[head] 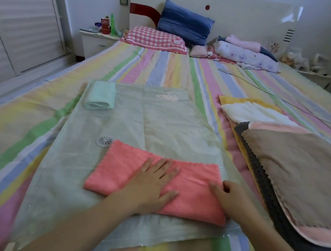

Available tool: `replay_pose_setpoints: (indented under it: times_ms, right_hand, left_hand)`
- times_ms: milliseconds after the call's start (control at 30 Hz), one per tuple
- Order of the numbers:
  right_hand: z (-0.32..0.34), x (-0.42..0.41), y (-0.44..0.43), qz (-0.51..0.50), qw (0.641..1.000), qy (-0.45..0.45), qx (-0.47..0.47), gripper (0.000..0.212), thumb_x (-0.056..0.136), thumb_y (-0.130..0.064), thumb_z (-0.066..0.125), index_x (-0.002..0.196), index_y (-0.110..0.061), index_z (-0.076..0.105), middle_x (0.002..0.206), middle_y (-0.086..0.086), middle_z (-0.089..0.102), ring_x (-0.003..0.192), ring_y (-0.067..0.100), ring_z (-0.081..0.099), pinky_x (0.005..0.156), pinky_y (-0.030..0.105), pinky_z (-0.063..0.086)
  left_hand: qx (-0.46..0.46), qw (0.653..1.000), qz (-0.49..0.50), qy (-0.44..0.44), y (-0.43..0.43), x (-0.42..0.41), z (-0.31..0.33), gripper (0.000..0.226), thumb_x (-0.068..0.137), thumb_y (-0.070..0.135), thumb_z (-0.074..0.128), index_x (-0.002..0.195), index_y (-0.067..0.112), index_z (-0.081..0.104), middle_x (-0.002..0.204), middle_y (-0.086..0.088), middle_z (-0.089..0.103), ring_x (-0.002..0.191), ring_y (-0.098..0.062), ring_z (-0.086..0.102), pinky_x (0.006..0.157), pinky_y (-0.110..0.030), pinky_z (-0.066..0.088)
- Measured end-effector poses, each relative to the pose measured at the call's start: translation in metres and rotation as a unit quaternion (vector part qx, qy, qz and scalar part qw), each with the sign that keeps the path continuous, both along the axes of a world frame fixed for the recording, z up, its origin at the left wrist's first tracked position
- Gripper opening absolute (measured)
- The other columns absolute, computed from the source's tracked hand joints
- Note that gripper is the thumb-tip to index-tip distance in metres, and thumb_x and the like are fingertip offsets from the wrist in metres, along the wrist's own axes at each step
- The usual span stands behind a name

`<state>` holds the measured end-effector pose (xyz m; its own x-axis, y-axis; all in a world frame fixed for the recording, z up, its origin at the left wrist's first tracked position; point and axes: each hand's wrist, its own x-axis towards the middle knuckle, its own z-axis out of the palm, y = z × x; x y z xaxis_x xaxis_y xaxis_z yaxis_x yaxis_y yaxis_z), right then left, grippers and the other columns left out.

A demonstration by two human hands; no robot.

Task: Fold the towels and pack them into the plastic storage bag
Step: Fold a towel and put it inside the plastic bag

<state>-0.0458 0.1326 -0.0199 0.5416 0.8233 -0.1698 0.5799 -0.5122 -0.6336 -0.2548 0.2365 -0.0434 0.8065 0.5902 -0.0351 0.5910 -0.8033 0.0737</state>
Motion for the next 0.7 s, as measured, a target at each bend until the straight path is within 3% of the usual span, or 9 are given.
replay_pose_setpoints:
  times_ms: [67,133,200,267,367,467,567,633,700]
  right_hand:
    - [0.008,0.006,-0.005,-0.014,0.999,0.019,0.026,0.045,0.094,-0.042,0.052,0.079,-0.001,0.061,0.069,0.011,0.056,0.065,0.022,0.053,0.059,0.033,0.039]
    - [0.021,0.014,-0.008,-0.031,0.997,0.041,0.049,0.041,0.097,-0.036,0.049,0.096,0.001,0.066,0.091,0.018,0.066,0.083,0.028,0.060,0.072,0.036,0.046]
    - [0.041,0.020,-0.012,-0.053,0.989,0.102,0.098,0.035,0.096,-0.032,0.052,0.094,-0.002,0.069,0.094,0.018,0.069,0.090,0.032,0.064,0.084,0.043,0.053]
    - [0.063,0.021,-0.014,-0.056,0.975,0.162,0.139,0.031,0.094,-0.035,0.057,0.088,-0.008,0.071,0.090,0.013,0.072,0.087,0.029,0.068,0.085,0.044,0.055]
    - [0.085,0.005,-0.010,-0.023,0.961,0.217,0.172,0.026,0.092,-0.035,0.060,0.091,-0.012,0.072,0.092,0.011,0.073,0.086,0.024,0.070,0.082,0.038,0.057]
    - [0.092,-0.027,0.003,0.030,0.963,0.212,0.166,0.019,0.090,-0.033,0.062,0.094,-0.016,0.070,0.094,0.008,0.071,0.083,0.020,0.068,0.076,0.034,0.057]
    - [0.083,-0.068,0.018,0.087,0.978,0.134,0.137,0.018,0.087,-0.035,0.066,0.086,-0.017,0.067,0.074,-0.004,0.067,0.067,0.006,0.061,0.062,0.020,0.050]
    - [0.068,-0.095,0.026,0.138,0.978,0.111,0.113,0.017,0.086,-0.036,0.066,0.082,-0.020,0.062,0.069,-0.007,0.063,0.060,0.002,0.054,0.058,0.021,0.043]
    - [0.050,-0.115,0.028,0.176,0.974,0.116,0.083,0.017,0.087,-0.037,0.065,0.081,-0.024,0.057,0.071,-0.006,0.064,0.059,0.003,0.054,0.061,0.023,0.044]
  left_hand:
    - [-0.003,0.999,0.028,-0.020,-0.012,0.015,-0.004,0.091,0.076,0.075,-0.017,0.153,0.027,-0.008,0.162,0.001,-0.009,0.148,-0.014,-0.013,0.120,-0.045,-0.008]
    - [-0.023,0.997,0.057,-0.047,-0.033,0.036,-0.003,0.099,0.069,0.073,-0.023,0.154,0.024,-0.006,0.162,-0.001,-0.008,0.148,-0.016,-0.013,0.119,-0.044,-0.011]
    - [-0.066,0.991,0.077,-0.088,-0.053,0.057,-0.001,0.099,0.069,0.069,-0.020,0.155,0.022,-0.002,0.163,-0.004,-0.004,0.149,-0.018,-0.009,0.119,-0.042,-0.011]
    - [-0.104,0.977,0.084,-0.166,-0.068,0.072,0.003,0.087,0.084,0.068,-0.011,0.154,0.021,0.009,0.162,-0.005,0.009,0.149,-0.018,0.004,0.121,-0.038,-0.004]
    - [-0.231,0.889,0.137,-0.370,-0.072,0.069,0.017,0.046,0.101,0.036,0.029,0.143,0.021,0.042,0.145,0.003,0.047,0.131,-0.011,0.043,0.112,-0.026,0.028]
    - [-0.282,0.806,0.210,-0.475,-0.056,0.043,0.032,0.027,0.098,0.010,0.043,0.115,0.020,0.061,0.113,0.003,0.068,0.099,-0.005,0.064,0.088,-0.026,0.050]
    - [-0.416,0.728,0.266,-0.476,-0.032,0.006,0.047,0.028,0.100,0.005,0.035,0.103,0.009,0.063,0.084,-0.004,0.071,0.058,-0.006,0.066,0.051,-0.022,0.051]
    - [-0.506,0.689,0.303,-0.422,-0.023,-0.019,0.056,0.030,0.101,0.013,0.038,0.092,0.009,0.067,0.065,0.000,0.067,0.047,-0.008,0.061,0.046,-0.019,0.048]
    - [-0.536,0.665,0.341,-0.392,-0.016,-0.040,0.057,0.034,0.099,0.027,0.044,0.080,0.013,0.068,0.060,-0.002,0.064,0.051,-0.015,0.059,0.054,-0.025,0.051]
